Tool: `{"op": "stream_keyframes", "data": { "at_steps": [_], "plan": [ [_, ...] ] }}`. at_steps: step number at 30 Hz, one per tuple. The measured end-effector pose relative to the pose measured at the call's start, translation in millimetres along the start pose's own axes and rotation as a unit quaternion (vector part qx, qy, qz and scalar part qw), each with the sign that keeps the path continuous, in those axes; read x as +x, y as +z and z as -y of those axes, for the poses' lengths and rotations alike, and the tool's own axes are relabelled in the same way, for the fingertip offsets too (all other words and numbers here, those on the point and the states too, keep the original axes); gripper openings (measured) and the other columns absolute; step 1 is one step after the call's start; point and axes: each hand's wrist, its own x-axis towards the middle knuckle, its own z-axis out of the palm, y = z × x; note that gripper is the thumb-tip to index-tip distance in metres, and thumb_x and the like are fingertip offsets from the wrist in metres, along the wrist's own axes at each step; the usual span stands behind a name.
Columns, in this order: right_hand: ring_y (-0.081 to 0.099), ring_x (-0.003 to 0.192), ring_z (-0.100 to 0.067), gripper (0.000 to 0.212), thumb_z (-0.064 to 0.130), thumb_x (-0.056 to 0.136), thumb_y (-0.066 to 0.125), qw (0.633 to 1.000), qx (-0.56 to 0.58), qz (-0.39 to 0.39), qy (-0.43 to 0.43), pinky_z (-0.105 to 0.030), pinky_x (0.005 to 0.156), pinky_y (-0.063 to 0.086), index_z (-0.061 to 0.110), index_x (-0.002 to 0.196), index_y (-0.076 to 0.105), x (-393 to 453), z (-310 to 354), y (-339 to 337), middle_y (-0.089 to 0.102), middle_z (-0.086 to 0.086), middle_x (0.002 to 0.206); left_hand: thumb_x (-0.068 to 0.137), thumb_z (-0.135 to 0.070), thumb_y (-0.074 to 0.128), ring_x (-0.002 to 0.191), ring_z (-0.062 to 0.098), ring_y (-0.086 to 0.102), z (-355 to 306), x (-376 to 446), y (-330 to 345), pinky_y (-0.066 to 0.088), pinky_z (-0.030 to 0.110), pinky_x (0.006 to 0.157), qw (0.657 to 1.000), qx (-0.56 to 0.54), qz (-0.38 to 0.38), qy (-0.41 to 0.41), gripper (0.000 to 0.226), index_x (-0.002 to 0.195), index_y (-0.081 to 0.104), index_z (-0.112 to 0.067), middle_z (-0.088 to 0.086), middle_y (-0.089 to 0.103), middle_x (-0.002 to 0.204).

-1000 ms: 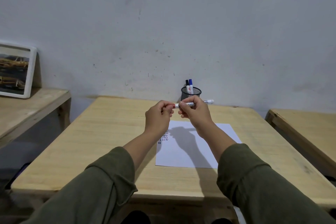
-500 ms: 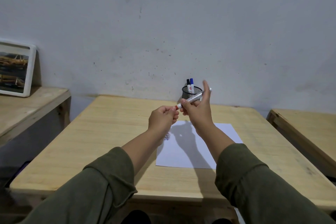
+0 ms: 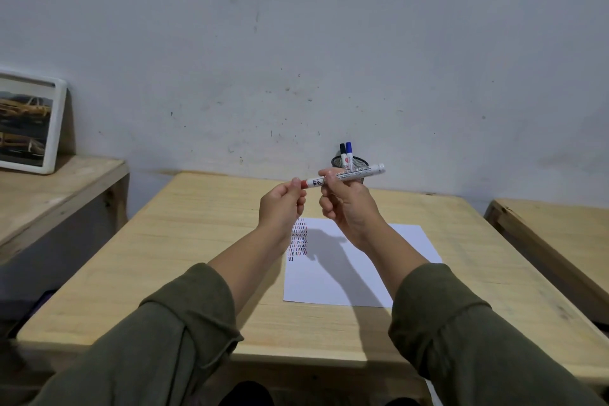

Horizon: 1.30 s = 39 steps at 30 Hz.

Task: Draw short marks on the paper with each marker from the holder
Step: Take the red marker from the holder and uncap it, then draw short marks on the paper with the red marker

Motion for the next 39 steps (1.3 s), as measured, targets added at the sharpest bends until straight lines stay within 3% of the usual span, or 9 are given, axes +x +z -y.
{"op": "stream_keyframes", "data": {
  "at_steps": [6,11,19,23,26,30,34,36,39],
  "plan": [
    [0.05,0.045,-0.011,0.02,0.024,0.097,0.047,0.999,0.031,0.038,0.011,-0.018,0.041,0.037,0.012,0.083,0.056,-5,-2,0,0.057,-0.003,0.057,0.093,-0.023,0.052,0.059,0.007,0.044,-7,2,-5,0.042,0.018,0.06,1.0,-0.002,-0.015,-0.021,0.025,0.073,0.063,-0.012,0.0,0.049,0.066],
    [0.05,0.047,-0.014,0.019,0.019,0.095,0.05,0.998,-0.017,0.059,-0.01,-0.019,0.044,0.039,0.009,0.081,0.057,-7,-7,-2,0.056,-0.008,0.062,0.09,-0.024,0.056,0.054,0.011,0.045,-6,8,-8,0.043,0.02,0.059,0.996,0.036,-0.046,-0.065,0.028,0.066,0.062,-0.011,0.001,0.05,0.061],
    [0.05,0.045,-0.011,0.018,0.02,0.093,0.055,1.0,-0.021,-0.012,-0.02,-0.018,0.042,0.038,0.004,0.092,0.064,-3,-12,-1,0.057,-0.006,0.059,0.09,-0.027,0.057,0.056,0.009,0.047,-3,7,-12,0.043,0.019,0.059,0.996,0.059,-0.013,-0.069,0.025,0.071,0.065,-0.013,0.001,0.054,0.064],
    [0.051,0.051,-0.011,0.008,0.01,0.091,0.057,0.993,-0.102,0.04,-0.035,-0.019,0.049,0.039,0.008,0.09,0.064,-7,-12,-9,0.056,-0.009,0.066,0.088,-0.031,0.059,0.043,0.006,0.047,-2,14,-22,0.04,0.015,0.044,0.988,0.062,-0.063,-0.124,0.03,0.064,0.062,-0.012,-0.005,0.054,0.047],
    [0.05,0.053,-0.013,0.009,0.008,0.092,0.055,0.992,-0.11,0.047,-0.036,-0.02,0.051,0.039,0.01,0.089,0.064,-8,-11,-13,0.055,-0.008,0.068,0.087,-0.032,0.059,0.051,0.012,0.046,3,24,-39,0.043,0.023,0.056,0.981,0.127,-0.104,-0.101,0.029,0.07,0.069,-0.011,-0.007,0.056,0.041],
    [0.05,0.052,-0.012,0.014,0.009,0.093,0.053,0.996,-0.085,0.022,-0.007,-0.02,0.048,0.04,0.012,0.101,0.064,-10,-16,-20,0.056,-0.009,0.069,0.089,-0.028,0.053,0.06,0.007,0.053,8,19,-59,0.046,0.01,0.053,0.943,0.308,-0.127,0.008,0.025,0.09,0.07,-0.009,0.0,0.064,0.076],
    [0.051,0.049,-0.01,0.017,0.007,0.093,0.052,0.997,-0.076,0.013,0.018,-0.018,0.046,0.04,0.01,0.104,0.065,-14,-31,-24,0.057,-0.008,0.068,0.085,-0.029,0.055,0.086,0.018,0.063,20,14,-79,0.048,0.03,0.087,0.893,0.429,-0.133,0.025,0.018,0.079,0.067,-0.016,0.001,0.07,0.086],
    [0.05,0.049,-0.009,0.017,0.004,0.092,0.053,0.997,-0.074,0.006,0.024,-0.018,0.045,0.039,0.009,0.1,0.066,-17,-37,-25,0.057,-0.007,0.066,0.083,-0.028,0.057,0.101,0.023,0.061,29,14,-85,0.043,0.027,0.086,0.869,0.482,-0.106,0.031,0.019,0.083,0.069,-0.013,0.005,0.073,0.093],
    [0.048,0.048,-0.009,0.015,0.002,0.09,0.055,0.997,-0.076,-0.007,0.031,-0.018,0.046,0.038,0.008,0.095,0.068,-19,-44,-27,0.058,-0.004,0.064,0.081,-0.026,0.061,0.097,0.026,0.063,39,10,-85,0.04,0.024,0.081,0.849,0.52,-0.07,0.06,0.019,0.087,0.069,-0.009,0.009,0.073,0.089]
  ]
}}
